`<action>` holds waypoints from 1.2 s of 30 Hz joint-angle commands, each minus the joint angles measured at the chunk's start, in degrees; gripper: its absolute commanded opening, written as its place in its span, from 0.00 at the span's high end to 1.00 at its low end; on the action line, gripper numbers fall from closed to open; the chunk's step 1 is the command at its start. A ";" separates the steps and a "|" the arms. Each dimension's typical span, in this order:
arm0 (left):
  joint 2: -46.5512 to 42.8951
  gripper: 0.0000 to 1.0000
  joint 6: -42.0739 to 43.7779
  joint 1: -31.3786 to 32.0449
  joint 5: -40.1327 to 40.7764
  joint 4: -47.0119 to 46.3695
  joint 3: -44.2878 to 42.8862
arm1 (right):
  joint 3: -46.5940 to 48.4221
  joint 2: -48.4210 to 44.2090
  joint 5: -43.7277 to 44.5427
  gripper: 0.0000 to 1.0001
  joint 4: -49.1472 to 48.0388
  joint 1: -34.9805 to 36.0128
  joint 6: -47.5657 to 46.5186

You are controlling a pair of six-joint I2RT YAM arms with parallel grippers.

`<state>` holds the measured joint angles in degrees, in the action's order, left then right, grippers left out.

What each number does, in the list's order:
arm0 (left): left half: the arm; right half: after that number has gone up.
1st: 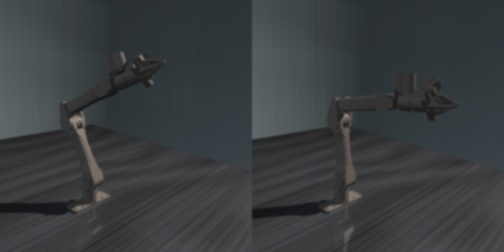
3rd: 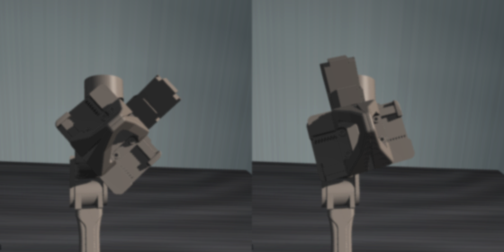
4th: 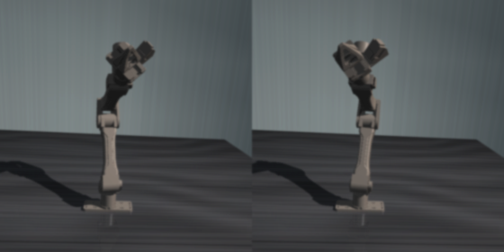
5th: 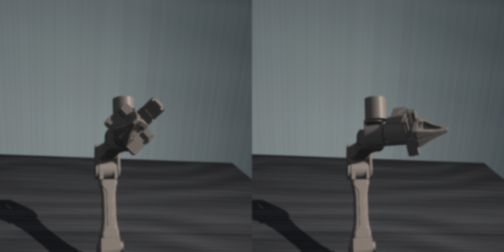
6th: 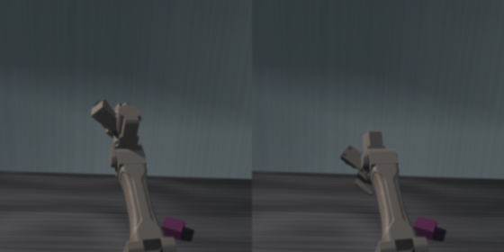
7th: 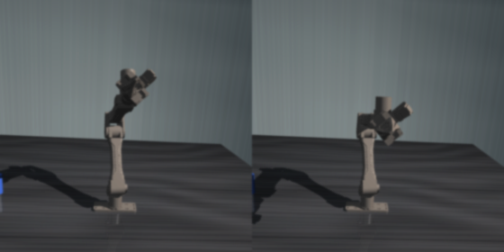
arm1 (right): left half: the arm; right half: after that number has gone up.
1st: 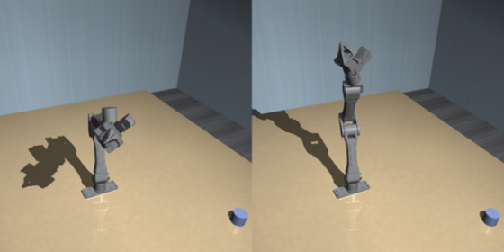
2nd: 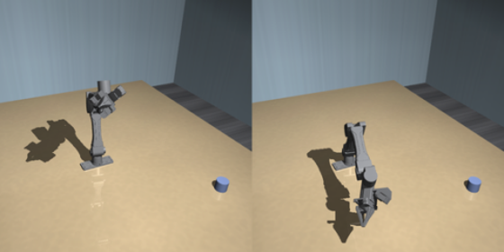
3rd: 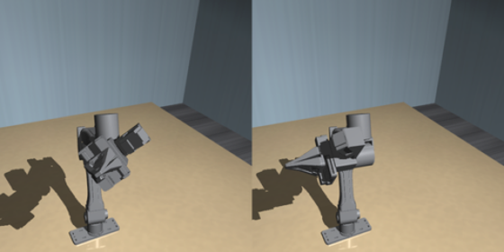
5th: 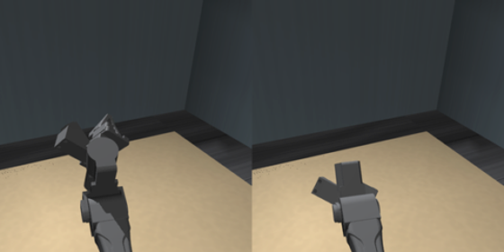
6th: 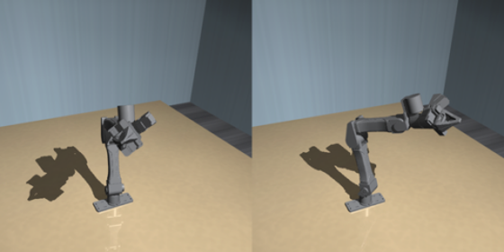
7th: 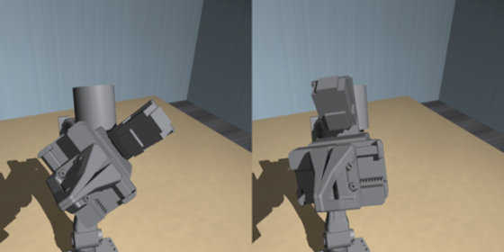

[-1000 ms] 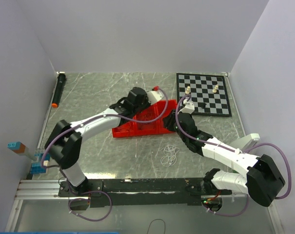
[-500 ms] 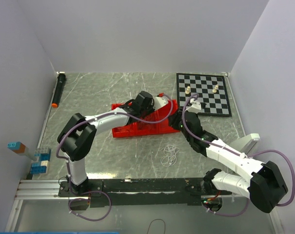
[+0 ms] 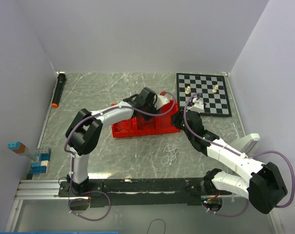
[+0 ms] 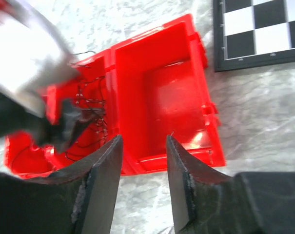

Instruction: Untangle the cables

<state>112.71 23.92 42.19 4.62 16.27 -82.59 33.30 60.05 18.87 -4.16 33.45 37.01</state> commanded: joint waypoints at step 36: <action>-34.38 0.03 -5.56 -16.27 -10.95 29.07 -6.89 | 11.26 25.82 6.08 0.89 2.05 5.12 -6.70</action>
<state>82.15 19.79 25.96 -7.22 43.35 -91.05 43.16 85.38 25.52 -3.22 31.90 28.45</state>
